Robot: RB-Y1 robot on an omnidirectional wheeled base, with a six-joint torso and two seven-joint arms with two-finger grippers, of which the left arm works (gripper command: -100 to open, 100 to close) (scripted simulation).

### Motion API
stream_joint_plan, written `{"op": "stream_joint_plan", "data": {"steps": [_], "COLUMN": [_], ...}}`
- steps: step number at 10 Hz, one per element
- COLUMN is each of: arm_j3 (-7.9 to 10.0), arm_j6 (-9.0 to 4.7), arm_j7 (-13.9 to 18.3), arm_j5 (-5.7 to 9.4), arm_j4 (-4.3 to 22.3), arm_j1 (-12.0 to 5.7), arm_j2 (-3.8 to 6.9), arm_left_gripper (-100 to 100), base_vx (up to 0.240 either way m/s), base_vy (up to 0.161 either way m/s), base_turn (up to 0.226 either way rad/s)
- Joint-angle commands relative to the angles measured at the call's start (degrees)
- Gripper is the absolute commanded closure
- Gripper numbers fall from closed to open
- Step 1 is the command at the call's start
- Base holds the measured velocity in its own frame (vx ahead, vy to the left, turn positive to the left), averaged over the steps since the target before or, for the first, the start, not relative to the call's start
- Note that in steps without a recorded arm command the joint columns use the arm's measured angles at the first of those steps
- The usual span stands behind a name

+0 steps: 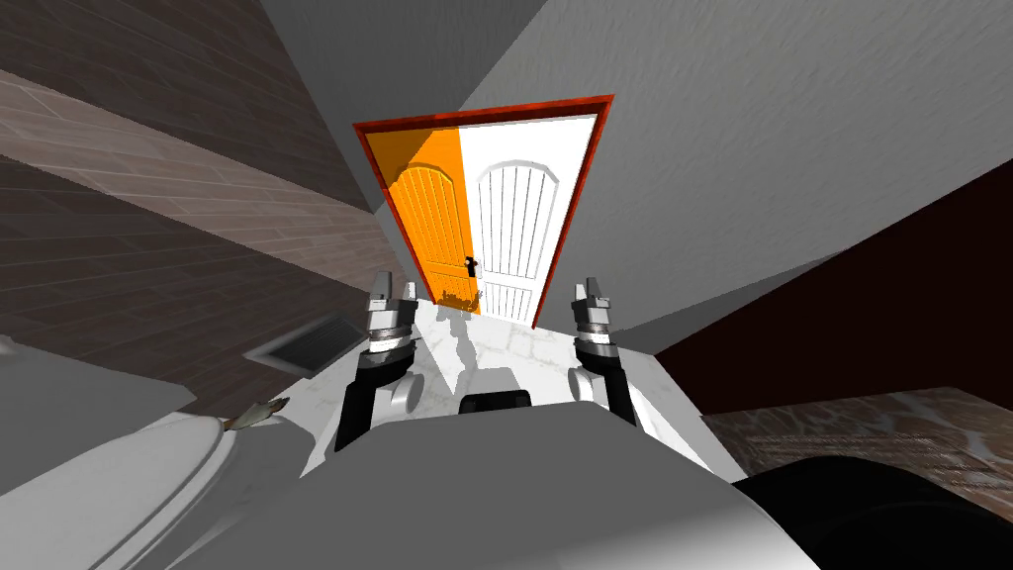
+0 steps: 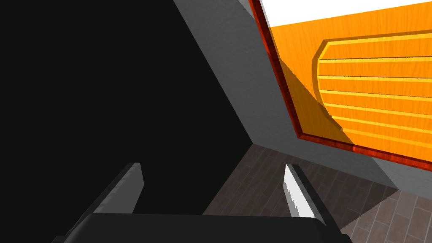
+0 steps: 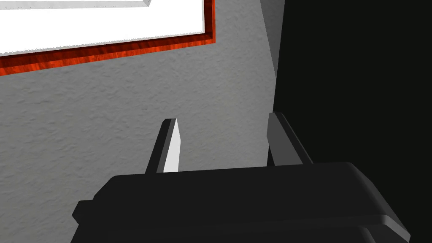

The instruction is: Push the door open

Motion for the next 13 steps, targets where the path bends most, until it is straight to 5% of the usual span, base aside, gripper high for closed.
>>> {"op": "stream_joint_plan", "data": {"steps": [1, 7, 13], "arm_j3": [0.14, 1.77, 3.49], "arm_j6": [-0.05, 0.57, 1.14], "arm_j7": [0.01, 0.0, -0.05], "arm_j5": [0.04, 0.4, 0.7], "arm_j4": [0.47, 5.32, 10.95], "arm_j1": [-0.08, -1.84, -4.38], "arm_j2": [0.22, 2.41, 4.21], "arm_left_gripper": [-100, -100, -100], "base_vx": [-0.24, -0.17, 0.015], "base_vy": [-0.017, 0.049, 0.091], "base_turn": [-0.04, -0.184, -0.243]}}
